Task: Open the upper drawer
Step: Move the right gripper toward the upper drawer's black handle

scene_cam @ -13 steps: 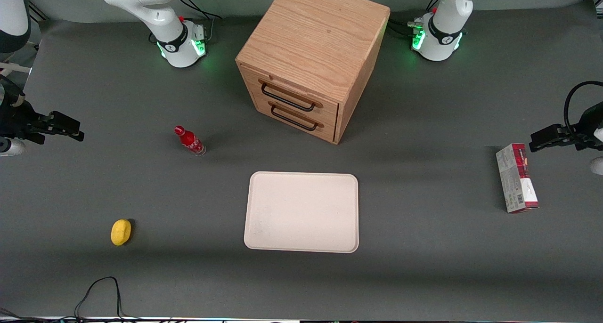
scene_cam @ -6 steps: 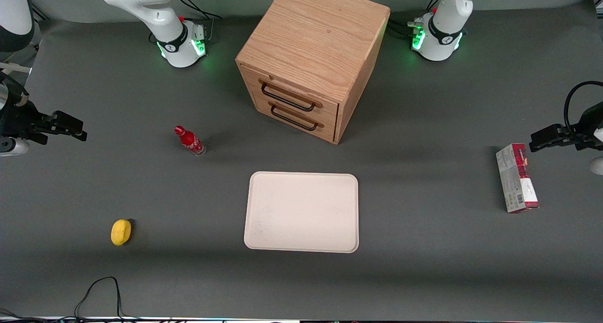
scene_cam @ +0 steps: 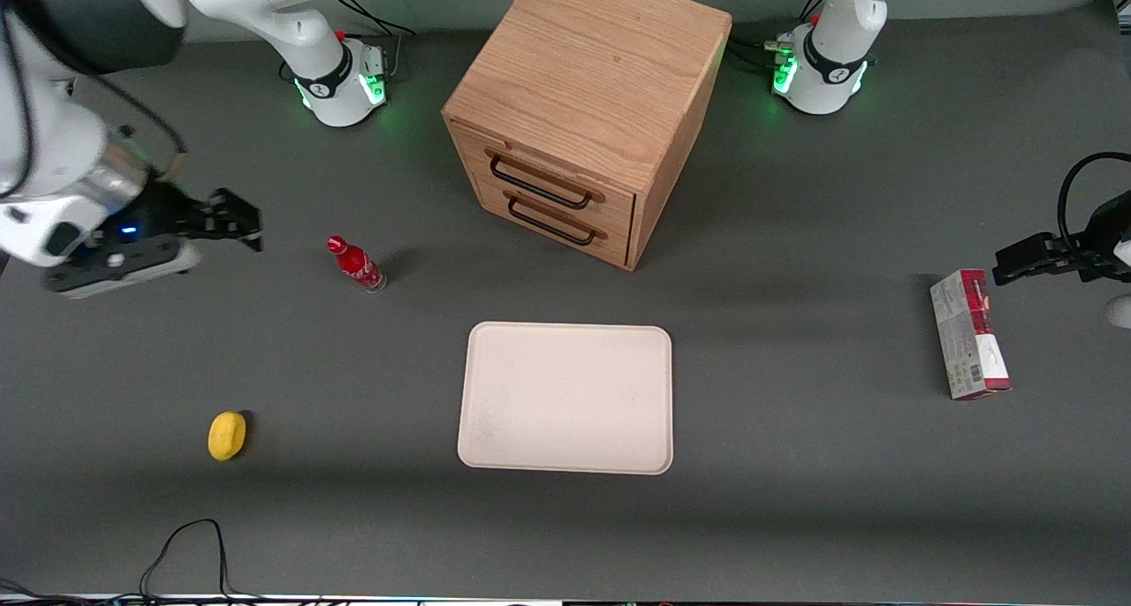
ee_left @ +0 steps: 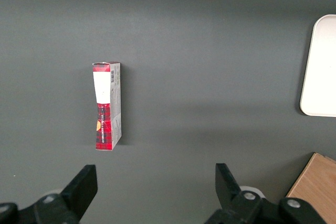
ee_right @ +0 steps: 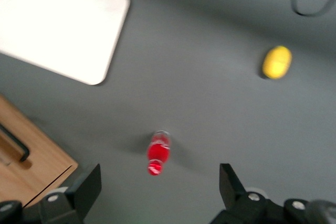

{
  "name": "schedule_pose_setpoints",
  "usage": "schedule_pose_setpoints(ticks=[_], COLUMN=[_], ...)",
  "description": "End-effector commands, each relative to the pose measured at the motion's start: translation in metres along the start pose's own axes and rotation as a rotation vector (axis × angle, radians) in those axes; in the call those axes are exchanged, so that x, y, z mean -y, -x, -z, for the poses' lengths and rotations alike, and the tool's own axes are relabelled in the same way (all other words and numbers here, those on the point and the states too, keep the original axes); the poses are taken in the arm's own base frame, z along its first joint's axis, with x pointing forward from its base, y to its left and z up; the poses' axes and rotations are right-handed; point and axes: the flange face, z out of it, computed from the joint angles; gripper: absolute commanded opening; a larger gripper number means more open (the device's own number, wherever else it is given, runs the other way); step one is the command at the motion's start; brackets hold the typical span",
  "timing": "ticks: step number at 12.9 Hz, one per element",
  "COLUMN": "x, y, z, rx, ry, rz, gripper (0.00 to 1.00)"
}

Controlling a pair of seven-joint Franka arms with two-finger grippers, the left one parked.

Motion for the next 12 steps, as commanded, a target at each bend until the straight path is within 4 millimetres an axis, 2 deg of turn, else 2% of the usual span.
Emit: schedule_pose_setpoints(ticks=[1, 4, 6, 10, 12], x=[0.069, 0.155, 0.197, 0.260, 0.282], y=[-0.013, -0.021, -0.020, -0.008, -0.003], z=[0.000, -0.010, -0.016, -0.027, -0.034], rx=[-0.004, 0.002, 0.009, 0.019, 0.023], ry=[-0.014, -0.007, -0.018, -0.030, -0.029], rz=[0.118, 0.256, 0.320, 0.432, 0.468], gripper=[1.00, 1.00, 1.00, 1.00, 1.00])
